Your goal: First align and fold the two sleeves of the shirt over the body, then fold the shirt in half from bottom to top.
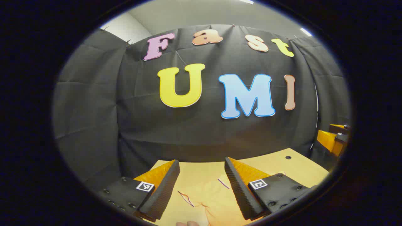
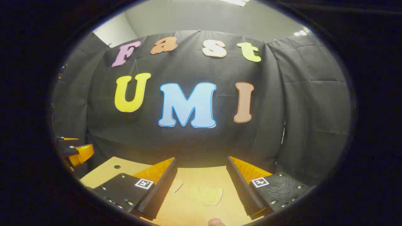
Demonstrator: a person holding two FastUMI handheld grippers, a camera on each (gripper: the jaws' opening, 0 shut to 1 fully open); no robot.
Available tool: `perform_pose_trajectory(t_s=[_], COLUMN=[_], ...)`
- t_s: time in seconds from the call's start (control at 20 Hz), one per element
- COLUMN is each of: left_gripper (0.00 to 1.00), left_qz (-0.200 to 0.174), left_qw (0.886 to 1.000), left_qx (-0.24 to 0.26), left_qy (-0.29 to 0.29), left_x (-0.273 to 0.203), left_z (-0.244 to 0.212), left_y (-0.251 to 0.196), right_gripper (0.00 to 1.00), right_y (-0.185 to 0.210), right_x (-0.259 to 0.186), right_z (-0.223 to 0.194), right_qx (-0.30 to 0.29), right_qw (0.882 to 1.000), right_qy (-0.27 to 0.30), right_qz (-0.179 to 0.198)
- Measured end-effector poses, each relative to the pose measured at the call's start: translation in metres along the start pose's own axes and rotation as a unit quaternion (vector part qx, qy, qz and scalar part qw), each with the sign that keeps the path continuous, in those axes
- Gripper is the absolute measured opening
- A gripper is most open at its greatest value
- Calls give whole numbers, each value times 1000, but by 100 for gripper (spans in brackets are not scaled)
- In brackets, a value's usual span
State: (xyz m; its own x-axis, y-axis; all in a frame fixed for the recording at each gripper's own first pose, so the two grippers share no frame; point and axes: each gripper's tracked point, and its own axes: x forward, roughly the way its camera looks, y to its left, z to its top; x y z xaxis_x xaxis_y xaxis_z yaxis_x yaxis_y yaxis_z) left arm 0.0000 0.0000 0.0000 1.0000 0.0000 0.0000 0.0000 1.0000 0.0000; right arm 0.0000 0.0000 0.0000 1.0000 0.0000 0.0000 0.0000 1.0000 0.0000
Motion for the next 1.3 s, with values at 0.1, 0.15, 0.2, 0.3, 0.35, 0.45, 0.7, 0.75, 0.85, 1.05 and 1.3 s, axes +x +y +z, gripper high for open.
perform_pose_trajectory(t_s=[0.1, 0.15, 0.2, 0.3, 0.35, 0.45, 0.7, 0.75, 0.85, 1.05, 1.3], left_gripper=[96, 96, 96, 96, 96, 96, 96, 96, 96, 96, 96], left_qz=[4, 6, 7, 10, 11, 14, 19, 20, 22, 23, 28], left_qw=[1000, 1000, 1000, 1000, 1000, 1000, 1000, 1000, 1000, 1000, 1000], left_qx=[3, 2, 1, 2, 2, 1, -2, -3, -3, -5, -6], left_qy=[-3, -4, -5, -5, -4, -5, -2, -2, -2, -2, 1], left_x=[-1, 0, -1, 0, 1, 3, 4, 4, 4, 4, 2], left_z=[1, 3, 2, 2, 2, 2, 0, 0, 0, 0, -2], left_y=[2, 3, 3, 3, 4, 5, 7, 8, 9, 10, 16], right_gripper=[97, 97, 95, 97, 97, 97, 97, 97, 97, 97, 97], right_y=[1, 1, 4, 5, 7, 9, 11, 11, 11, 10, 5], right_x=[4, 3, 4, 6, 6, 9, 14, 14, 16, 26, 54], right_z=[1, 0, 0, 1, 1, -1, 2, 1, 0, -10, -43], right_qx=[1, 3, 3, 1, 0, -1, 0, 0, -3, -19, -36], right_qw=[1000, 1000, 1000, 1000, 1000, 1000, 1000, 1000, 1000, 999, 998], right_qy=[0, 0, 0, 0, 0, 3, 3, 2, 4, 14, 47], right_qz=[4, 7, 11, 15, 17, 21, 27, 28, 28, 30, 33])
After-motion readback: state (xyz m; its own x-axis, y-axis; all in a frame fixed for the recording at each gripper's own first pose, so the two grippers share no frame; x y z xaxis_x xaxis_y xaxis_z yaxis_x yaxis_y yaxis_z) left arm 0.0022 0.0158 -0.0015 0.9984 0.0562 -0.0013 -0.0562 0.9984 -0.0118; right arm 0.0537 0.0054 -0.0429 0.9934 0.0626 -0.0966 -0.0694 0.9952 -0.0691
